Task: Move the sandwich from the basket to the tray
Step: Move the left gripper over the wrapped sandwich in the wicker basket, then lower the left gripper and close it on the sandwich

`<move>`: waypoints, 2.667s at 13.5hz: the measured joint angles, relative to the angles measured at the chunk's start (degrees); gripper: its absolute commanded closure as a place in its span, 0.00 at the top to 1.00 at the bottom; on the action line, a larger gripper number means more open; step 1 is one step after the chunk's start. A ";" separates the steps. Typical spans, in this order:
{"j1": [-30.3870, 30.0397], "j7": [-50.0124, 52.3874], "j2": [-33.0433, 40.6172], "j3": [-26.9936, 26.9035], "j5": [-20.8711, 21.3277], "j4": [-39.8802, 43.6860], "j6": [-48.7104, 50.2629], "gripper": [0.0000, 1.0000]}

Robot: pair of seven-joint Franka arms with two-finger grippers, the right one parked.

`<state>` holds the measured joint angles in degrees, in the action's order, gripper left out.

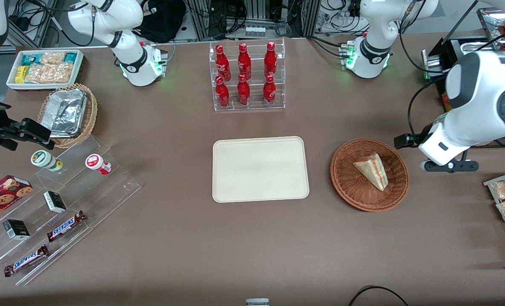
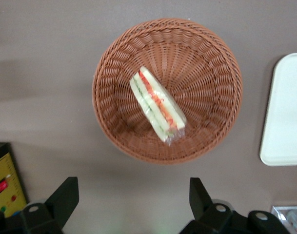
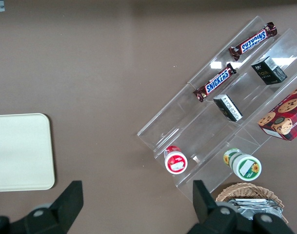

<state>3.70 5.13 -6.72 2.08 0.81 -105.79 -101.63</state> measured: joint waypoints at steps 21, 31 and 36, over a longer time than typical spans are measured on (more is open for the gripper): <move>0.20 46.07 -0.89 4.46 0.02 -22.44 -30.85 1.00; -0.07 47.18 -5.74 4.43 0.02 -25.60 -39.37 0.20; -0.09 47.19 -5.36 4.43 0.02 -25.58 -39.14 0.06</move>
<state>3.61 52.32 -12.08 6.51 0.83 -131.38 -140.76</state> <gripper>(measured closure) 0.577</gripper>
